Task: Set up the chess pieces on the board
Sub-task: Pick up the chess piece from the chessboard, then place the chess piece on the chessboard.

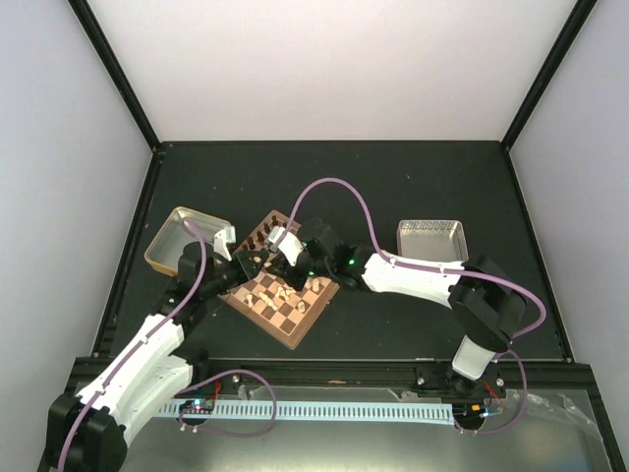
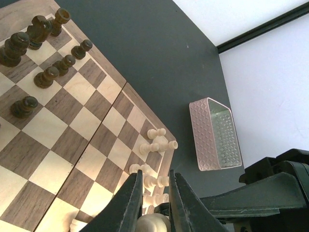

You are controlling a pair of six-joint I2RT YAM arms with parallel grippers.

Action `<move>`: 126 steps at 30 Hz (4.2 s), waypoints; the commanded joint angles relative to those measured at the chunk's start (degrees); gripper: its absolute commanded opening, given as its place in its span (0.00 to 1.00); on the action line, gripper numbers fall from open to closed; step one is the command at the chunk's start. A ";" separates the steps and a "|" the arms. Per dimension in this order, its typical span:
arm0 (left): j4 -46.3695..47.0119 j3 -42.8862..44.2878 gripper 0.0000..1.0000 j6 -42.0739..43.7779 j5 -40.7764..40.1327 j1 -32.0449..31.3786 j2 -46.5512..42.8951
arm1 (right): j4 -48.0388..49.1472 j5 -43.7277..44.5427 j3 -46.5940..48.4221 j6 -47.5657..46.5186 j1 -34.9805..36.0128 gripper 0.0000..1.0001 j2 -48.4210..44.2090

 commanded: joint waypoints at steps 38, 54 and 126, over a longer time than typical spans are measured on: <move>6.88 11.76 0.02 -23.47 8.38 0.64 -5.50 | 35.23 -9.94 -18.34 76.36 -4.48 0.38 -17.86; -7.65 12.20 0.02 -6.02 -1.86 0.64 -8.68 | 11.95 -6.51 -14.41 61.21 -4.56 0.01 -21.45; -28.71 12.61 0.02 21.79 -18.68 0.64 -22.36 | -61.34 24.69 28.99 35.15 5.21 0.37 9.47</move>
